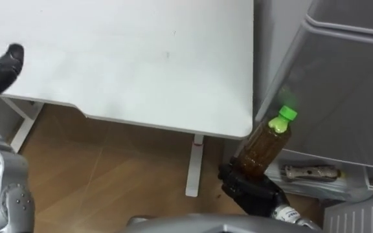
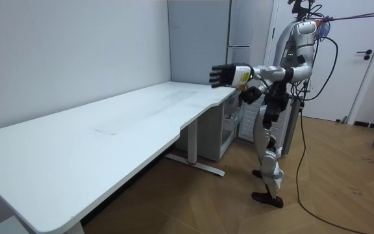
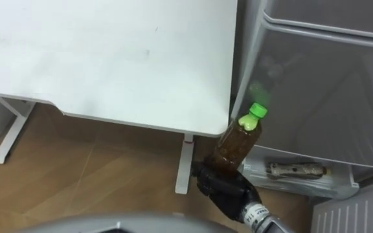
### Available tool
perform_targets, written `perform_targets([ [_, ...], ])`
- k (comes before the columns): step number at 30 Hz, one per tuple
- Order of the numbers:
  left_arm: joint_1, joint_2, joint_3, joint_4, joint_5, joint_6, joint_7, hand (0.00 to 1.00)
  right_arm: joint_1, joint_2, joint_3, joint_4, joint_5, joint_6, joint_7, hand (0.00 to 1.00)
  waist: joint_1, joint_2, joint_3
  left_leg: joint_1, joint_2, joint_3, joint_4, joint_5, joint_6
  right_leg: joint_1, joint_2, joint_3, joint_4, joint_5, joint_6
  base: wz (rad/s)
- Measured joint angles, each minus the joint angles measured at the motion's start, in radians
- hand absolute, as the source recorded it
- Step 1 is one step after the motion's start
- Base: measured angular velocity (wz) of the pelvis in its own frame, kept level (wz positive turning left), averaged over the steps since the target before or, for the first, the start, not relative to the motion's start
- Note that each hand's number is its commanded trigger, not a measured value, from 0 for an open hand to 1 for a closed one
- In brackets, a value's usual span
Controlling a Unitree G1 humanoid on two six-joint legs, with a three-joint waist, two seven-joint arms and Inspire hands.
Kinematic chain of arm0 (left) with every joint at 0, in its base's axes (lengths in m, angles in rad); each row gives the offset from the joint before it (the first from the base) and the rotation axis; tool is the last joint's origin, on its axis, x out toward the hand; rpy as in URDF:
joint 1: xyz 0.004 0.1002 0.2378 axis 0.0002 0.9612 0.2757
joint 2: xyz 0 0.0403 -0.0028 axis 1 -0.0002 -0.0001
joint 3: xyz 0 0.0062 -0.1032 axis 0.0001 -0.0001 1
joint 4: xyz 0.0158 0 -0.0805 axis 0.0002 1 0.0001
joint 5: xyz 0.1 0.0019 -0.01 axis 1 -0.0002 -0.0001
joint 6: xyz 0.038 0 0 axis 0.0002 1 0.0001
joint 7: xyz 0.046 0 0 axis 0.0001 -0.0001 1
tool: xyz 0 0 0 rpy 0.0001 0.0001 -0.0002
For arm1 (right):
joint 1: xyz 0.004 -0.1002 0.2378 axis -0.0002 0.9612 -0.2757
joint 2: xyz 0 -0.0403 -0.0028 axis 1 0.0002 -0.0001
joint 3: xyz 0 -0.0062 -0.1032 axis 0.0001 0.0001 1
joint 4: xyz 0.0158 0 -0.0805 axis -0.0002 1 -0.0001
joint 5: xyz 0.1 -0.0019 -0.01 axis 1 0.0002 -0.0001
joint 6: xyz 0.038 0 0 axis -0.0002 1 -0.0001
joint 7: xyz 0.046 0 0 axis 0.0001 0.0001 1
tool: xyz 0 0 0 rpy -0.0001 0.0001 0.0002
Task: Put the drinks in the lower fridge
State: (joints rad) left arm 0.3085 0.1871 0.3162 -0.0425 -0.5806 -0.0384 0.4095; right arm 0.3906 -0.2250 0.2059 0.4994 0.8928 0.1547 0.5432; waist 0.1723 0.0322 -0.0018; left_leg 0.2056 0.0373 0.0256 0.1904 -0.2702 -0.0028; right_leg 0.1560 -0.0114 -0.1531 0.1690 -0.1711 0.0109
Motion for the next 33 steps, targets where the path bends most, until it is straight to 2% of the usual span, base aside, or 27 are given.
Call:
perform_targets([
  [3, 0.017, -0.011, -0.027, 0.102, -0.027, 0.026, 0.029, 0.0, 0.002, -0.001, 0.0, 0.004, 0.0, 0.017, -0.008, 1.0, 0.001, -0.007, -0.0029, 0.001, 0.0, 0.0, -0.007, 0.0, 0.0, 0.003, 0.001, 0.001, -0.001, 0.0, 0.0, 0.0],
  [6, 0.023, -0.01, -0.035, 0.232, -0.043, 0.034, 0.044, 0.0, 0.004, -0.002, -0.001, 0.005, 0.001, 0.029, -0.026, 1.0, 0.0, -0.008, -0.0037, 0.002, 0.0, 0.002, -0.006, 0.0, 0.0, 0.006, 0.002, 0.003, 0.002, 0.0, 0.0, 0.0],
  [8, 0.036, -0.009, -0.057, 0.297, -0.1, 0.039, 0.054, 0.0, 0.004, -0.002, 0.001, 0.005, 0.013, 0.038, -0.045, 1.0, -0.003, -0.008, -0.0032, 0.002, 0.0, 0.001, -0.003, 0.0, 0.0, 0.006, 0.001, 0.002, 0.002, 0.0, 0.0, 0.02],
  [12, 0.055, -0.011, -0.121, 0.421, -0.206, 0.085, 0.055, 0.0, 0.003, -0.002, 0.003, 0.008, 0.036, 0.069, -0.078, 1.0, -0.006, -0.008, -0.0016, -0.002, 0.0, -0.004, -0.007, 0.0, 0.0, -0.001, 0.0, -0.002, 0.001, 0.0, 0.0, 0.01],
  [17, 0.082, -0.011, -0.164, 0.597, -0.29, 0.112, -0.01, 0.0, 0.003, -0.008, 0.012, 0.021, 0.053, 0.097, -0.119, 1.0, -0.008, -0.004, -0.0018, 0.01, 0.0, 0.005, -0.011, 0.0, 0.0, 0.003, 0.004, 0.014, 0.002, 0.0, 0.0, -0.07],
  [19, 0.081, -0.011, -0.166, 0.715, -0.298, 0.145, -0.06, 0.0, -0.005, -0.006, 0.01, 0.06, 0.083, 0.099, -0.149, 1.0, -0.009, -0.005, -0.001, 0.01, 0.0, 0.007, -0.014, 0.0, 0.0, 0.001, 0.004, 0.015, 0.001, 0.0, 0.0, -0.05],
  [20, 0.082, -0.011, -0.167, 0.741, -0.297, 0.15, -0.072, 0.0, -0.008, -0.006, 0.01, 0.068, 0.091, 0.098, -0.153, 1.0, -0.011, -0.006, -0.0009, 0.009, 0.0, 0.007, -0.016, 0.0, 0.0, 0.002, 0.004, 0.015, 0.002, 0.0, 0.0, -0.06],
  [23, 0.088, -0.009, -0.202, 0.887, -0.235, 0.172, -0.138, 0.0, -0.019, -0.01, 0.007, 0.082, 0.087, 0.098, -0.167, 1.0, -0.025, -0.007, 0.0017, 0.008, 0.002, 0.016, -0.018, 0.0, 0.0, -0.004, 0.007, 0.029, 0.004, 0.0, 0.0, -0.07],
  [24, 0.089, -0.008, -0.219, 0.948, -0.177, 0.183, -0.171, 0.0, -0.024, -0.009, 0.007, 0.083, 0.087, 0.098, -0.167, 1.0, -0.034, -0.004, -0.0004, 0.001, 0.002, 0.015, -0.018, 0.0, 0.0, -0.008, 0.008, 0.03, 0.004, 0.0, 0.0, 0.0],
  [25, 0.091, -0.007, -0.247, 0.99, -0.118, 0.195, -0.199, 0.0, -0.029, -0.009, 0.006, 0.085, 0.09, 0.098, -0.167, 1.0, -0.045, -0.006, 0.0008, -0.007, 0.002, 0.015, -0.017, 0.0, 0.0, -0.015, 0.008, 0.03, 0.004, 0.001, -0.001, 0.0],
  [26, 0.093, -0.007, -0.263, 1.001, -0.082, 0.203, -0.209, 0.0, -0.033, -0.009, 0.007, 0.087, 0.092, 0.098, -0.167, 1.0, -0.054, -0.006, 0.0006, -0.012, 0.002, 0.012, -0.014, 0.0, 0.0, -0.018, 0.008, 0.027, 0.003, 0.002, -0.001, 0.11],
  [28, 0.091, -0.002, -0.339, 1.018, 0.05, 0.238, -0.266, 0.0, -0.06, -0.007, 0.012, 0.122, 0.117, 0.097, -0.162, 1.0, -0.087, -0.014, 0.0025, -0.033, 0.001, 0.001, -0.002, 0.0, 0.0, -0.025, 0.005, 0.013, 0.002, 0.002, -0.001, 0.2],
  [30, 0.076, -0.001, -0.391, 1.022, 0.109, 0.257, -0.306, 0.0, -0.063, -0.008, 0.01, 0.13, 0.155, 0.094, -0.164, 1.0, -0.097, -0.012, 0.0026, -0.04, 0.001, 0.003, -0.001, 0.0, 0.0, -0.033, 0.006, 0.016, 0.003, 0.002, -0.001, 0.03],
  [33, 0.051, 0.001, -0.42, 1.044, 0.181, 0.277, -0.348, 0.0, -0.086, -0.008, 0.006, 0.178, 0.207, 0.085, -0.164, 1.0, -0.127, -0.013, 0.0023, -0.039, 0.002, 0.003, -0.001, 0.0, 0.0, -0.031, 0.006, 0.015, 0.003, 0.002, -0.001, 0.0],
])
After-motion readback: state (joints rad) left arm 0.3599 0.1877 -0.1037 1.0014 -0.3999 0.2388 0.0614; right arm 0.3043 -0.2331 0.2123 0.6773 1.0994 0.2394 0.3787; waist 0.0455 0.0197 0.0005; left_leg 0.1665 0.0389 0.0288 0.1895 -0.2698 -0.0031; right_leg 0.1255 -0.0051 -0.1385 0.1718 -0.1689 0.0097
